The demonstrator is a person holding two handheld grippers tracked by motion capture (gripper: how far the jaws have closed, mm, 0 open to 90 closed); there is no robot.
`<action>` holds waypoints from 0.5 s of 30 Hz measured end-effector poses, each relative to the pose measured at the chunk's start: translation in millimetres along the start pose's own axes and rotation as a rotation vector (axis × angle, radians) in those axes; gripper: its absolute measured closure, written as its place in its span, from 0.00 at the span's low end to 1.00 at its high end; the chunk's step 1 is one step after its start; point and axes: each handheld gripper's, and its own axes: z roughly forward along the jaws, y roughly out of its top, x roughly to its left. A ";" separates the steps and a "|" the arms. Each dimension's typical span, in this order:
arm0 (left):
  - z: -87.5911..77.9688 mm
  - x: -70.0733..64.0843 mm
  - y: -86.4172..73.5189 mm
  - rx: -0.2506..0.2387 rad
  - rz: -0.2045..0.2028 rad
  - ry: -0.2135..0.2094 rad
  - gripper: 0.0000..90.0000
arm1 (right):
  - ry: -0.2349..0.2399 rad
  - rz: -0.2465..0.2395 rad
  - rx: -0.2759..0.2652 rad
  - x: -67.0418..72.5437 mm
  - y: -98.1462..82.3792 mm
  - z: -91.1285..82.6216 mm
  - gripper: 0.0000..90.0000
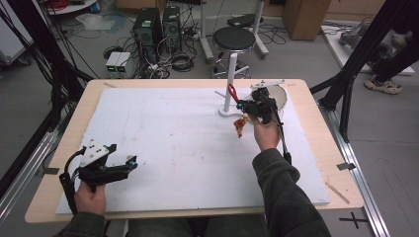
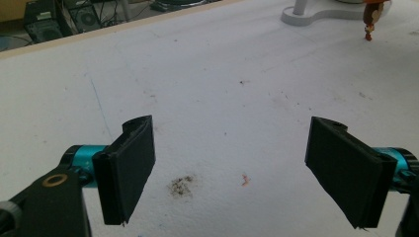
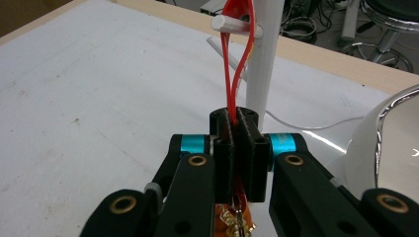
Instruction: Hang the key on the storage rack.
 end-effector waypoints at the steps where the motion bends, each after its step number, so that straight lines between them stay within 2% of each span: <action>1: 0.0 0.0 0.0 0.000 0.000 0.000 0.22 | 0.002 0.003 0.002 0.2 -0.1 1.2 0.95; 12: 2.4 0.1 -0.2 0.002 -0.005 0.007 0.22 | 0.007 0.027 0.047 -5.9 -3.6 15.2 0.95; 15: 2.6 -0.1 -0.2 0.004 -0.006 0.007 0.22 | 0.024 0.030 0.044 -6.9 -4.0 16.1 0.92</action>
